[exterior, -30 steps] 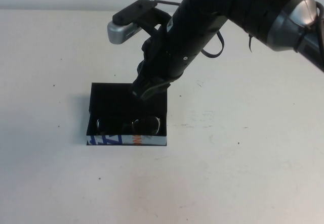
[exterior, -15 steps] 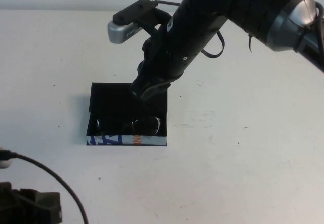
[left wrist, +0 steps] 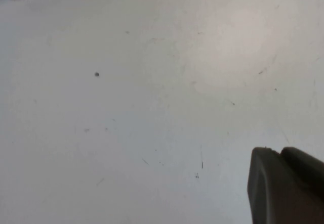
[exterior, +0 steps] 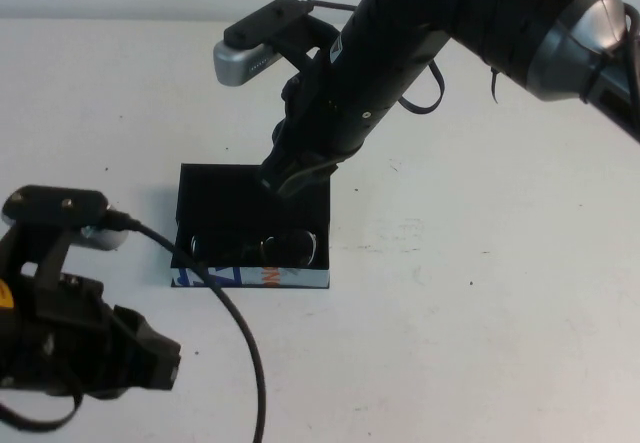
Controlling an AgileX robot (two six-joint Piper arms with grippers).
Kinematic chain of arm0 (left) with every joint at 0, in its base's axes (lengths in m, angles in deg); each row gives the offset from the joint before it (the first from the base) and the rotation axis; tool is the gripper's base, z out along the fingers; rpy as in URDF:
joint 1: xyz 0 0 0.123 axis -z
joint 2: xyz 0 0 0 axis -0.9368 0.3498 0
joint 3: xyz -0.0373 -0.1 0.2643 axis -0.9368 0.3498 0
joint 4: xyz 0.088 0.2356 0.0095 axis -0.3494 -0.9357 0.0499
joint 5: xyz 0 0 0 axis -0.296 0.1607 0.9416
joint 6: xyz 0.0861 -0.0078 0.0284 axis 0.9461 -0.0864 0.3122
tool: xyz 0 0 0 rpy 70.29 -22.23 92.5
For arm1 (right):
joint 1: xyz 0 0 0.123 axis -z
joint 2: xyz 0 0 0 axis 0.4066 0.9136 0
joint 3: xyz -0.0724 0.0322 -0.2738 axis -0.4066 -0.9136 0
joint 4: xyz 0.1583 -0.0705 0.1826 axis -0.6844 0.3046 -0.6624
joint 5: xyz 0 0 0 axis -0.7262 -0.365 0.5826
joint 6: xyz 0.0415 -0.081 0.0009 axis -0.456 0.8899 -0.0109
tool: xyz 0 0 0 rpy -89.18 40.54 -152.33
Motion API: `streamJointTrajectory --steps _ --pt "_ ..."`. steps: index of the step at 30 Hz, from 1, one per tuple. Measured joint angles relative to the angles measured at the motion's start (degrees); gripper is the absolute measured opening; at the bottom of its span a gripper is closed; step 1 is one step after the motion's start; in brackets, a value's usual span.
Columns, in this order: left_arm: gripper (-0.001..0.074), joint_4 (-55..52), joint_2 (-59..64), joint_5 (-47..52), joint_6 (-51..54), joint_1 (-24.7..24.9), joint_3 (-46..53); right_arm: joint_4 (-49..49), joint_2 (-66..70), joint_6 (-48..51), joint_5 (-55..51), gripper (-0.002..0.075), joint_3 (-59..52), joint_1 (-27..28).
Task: Return glasses to glasses case
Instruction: Close the glasses case
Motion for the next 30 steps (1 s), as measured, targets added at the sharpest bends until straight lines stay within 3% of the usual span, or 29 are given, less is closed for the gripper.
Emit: streamJointTrajectory --steps 3,7,13,17,24,30 --pt "0.0000 0.50 2.95 3.81 3.13 -2.86 -4.06 0.00 0.00 -0.50 0.00 -0.0011 0.00 0.00" --pt "0.0000 3.90 5.85 6.05 9.03 -10.31 -8.28 0.00 0.00 -0.76 0.00 -0.0011 0.00 0.00" --pt "0.0000 9.31 9.24 4.49 18.85 -19.51 -7.71 0.10 0.00 -0.98 0.00 -0.0011 0.00 0.00" --pt "0.0000 18.07 11.57 0.24 28.59 -19.72 -2.04 0.10 0.00 -2.30 0.11 -0.0011 0.00 0.58" --pt "0.0000 42.07 14.41 -10.29 53.75 -15.89 5.38 0.10 0.00 -4.09 2.22 -0.0011 0.00 1.74" --pt "0.0000 50.75 21.73 -12.47 63.75 -15.48 5.69 0.10 0.00 -5.37 4.81 -0.0011 0.00 1.74"
